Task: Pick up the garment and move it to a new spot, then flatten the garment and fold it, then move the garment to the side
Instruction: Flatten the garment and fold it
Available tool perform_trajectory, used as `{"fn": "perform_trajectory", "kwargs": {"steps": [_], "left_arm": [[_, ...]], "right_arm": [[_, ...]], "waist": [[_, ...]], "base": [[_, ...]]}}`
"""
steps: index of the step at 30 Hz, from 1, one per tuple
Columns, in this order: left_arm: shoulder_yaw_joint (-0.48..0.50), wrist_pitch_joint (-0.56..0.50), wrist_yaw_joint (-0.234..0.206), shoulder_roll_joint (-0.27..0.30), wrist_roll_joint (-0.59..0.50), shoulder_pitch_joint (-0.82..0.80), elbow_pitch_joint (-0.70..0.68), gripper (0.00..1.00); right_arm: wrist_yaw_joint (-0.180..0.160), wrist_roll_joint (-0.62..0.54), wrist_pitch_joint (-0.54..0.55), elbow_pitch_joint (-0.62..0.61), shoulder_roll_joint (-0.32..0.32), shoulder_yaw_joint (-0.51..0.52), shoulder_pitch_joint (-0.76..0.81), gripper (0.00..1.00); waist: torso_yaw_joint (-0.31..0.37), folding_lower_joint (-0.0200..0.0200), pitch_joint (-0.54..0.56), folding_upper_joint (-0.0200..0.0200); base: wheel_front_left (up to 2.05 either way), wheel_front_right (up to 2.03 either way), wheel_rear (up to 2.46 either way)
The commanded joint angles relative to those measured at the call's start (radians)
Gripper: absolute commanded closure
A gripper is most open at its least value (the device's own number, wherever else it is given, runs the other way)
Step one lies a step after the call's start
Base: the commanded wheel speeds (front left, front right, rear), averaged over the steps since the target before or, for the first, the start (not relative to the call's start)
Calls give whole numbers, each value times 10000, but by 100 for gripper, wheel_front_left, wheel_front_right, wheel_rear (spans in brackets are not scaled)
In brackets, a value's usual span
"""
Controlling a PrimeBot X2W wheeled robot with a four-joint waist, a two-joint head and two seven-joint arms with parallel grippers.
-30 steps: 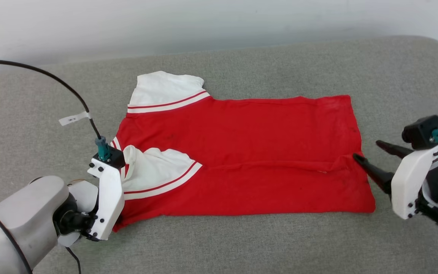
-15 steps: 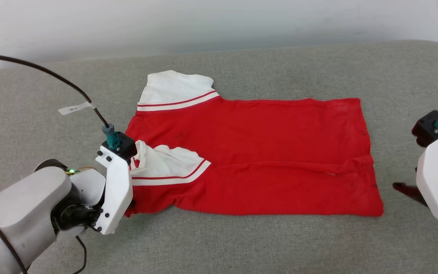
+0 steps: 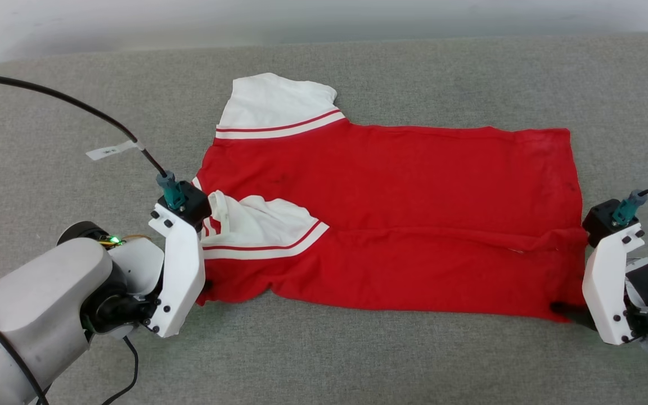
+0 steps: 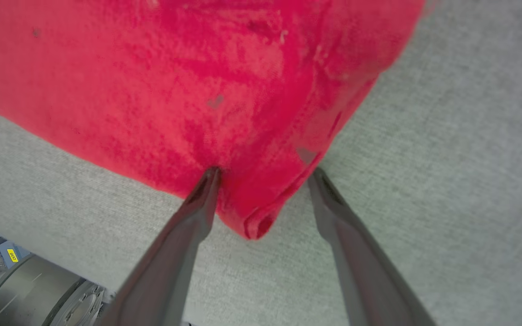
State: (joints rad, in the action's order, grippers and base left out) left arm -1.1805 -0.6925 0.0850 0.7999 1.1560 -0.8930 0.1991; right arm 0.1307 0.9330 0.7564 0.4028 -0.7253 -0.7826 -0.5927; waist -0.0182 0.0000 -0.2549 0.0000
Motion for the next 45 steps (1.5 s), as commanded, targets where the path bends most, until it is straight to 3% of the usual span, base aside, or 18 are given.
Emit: {"fn": "perform_trajectory", "kwargs": {"steps": [1,3,4,5,6,16,25,28,35,36,37,45], "left_arm": [[30,29,-28,-49,14,-27,7,100],[12,82,-27,-24,30,54,47,100],[6,99,-33,-2,45,107,68,100],[18,139,-43,15,99,179,90,100],[59,203,-51,29,165,275,96,100],[82,587,-132,819,651,1210,-192,100],[-245,753,-422,1354,843,2262,-1177,100],[-336,870,-564,1426,891,2650,-1344,100],[-507,982,-668,1253,824,3119,-998,100],[-512,1013,-659,1214,801,3129,-943,64],[-499,1098,-636,1182,734,3117,-912,0],[-15,1560,-699,1515,640,2590,-1183,0]], "right_arm": [[0,3,12,180,428,-346,514,0],[1,47,-115,237,614,-472,601,0],[6,90,-166,216,660,-510,584,7],[15,104,-276,165,672,-520,511,86],[15,137,-358,108,654,-498,430,100],[-2,422,-1124,-989,-665,-339,322,100],[-3,841,-900,-2357,-2045,-324,1449,100],[-3,858,-900,-2462,-2131,-335,1972,100],[-5,585,-1186,-1643,-1558,-200,2562,100],[-5,578,-1246,-1570,-1454,-146,2588,61],[-5,532,-1381,-1498,-1375,-60,2591,0],[-3,2,-2711,-1812,-1145,710,2366,0]], "waist": [[-33,0,-26,0],[-19,0,-5,0],[5,0,27,0],[39,0,72,0],[75,0,123,0],[226,0,1009,0],[200,0,1506,0],[226,0,1469,0],[209,0,1228,0],[206,0,1218,0],[208,0,1225,0],[283,0,1611,0]], "base": [[0,0,0],[0,0,0],[0,0,0],[0,0,0],[0,0,0],[0,0,0],[0,0,0],[0,0,0],[0,0,0],[0,0,0],[0,0,0],[0,0,0]]}}
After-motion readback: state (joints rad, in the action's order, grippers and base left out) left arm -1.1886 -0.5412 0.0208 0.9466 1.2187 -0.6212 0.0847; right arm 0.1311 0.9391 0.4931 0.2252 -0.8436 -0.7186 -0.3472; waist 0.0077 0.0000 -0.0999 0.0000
